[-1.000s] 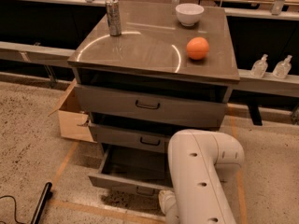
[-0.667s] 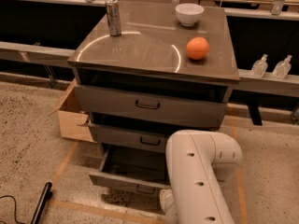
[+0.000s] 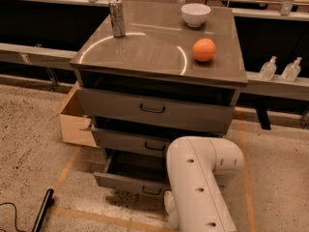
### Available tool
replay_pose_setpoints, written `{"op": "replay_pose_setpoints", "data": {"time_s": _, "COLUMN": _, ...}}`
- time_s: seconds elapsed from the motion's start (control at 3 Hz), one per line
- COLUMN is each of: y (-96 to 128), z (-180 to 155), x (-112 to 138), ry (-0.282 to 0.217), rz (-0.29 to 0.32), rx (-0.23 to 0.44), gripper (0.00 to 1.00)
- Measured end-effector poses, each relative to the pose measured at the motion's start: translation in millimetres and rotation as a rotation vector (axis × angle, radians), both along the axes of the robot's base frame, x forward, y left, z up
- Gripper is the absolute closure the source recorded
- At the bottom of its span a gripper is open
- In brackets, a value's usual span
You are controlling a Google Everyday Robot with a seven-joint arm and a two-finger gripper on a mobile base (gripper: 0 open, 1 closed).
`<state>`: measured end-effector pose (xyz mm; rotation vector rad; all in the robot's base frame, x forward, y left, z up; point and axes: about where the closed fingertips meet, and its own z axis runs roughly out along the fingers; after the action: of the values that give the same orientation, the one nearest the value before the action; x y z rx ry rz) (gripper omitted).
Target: Close bottom drawer
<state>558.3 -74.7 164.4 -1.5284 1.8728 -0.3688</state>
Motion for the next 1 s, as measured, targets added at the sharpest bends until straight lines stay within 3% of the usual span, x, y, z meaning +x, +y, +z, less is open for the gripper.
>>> {"op": "replay_pose_setpoints", "data": {"time_s": 1.0, "y": -2.4, "z": 6.0, "x": 63.6, "ry": -0.086, "rz": 0.021, "rx": -0.041, "gripper": 1.00}}
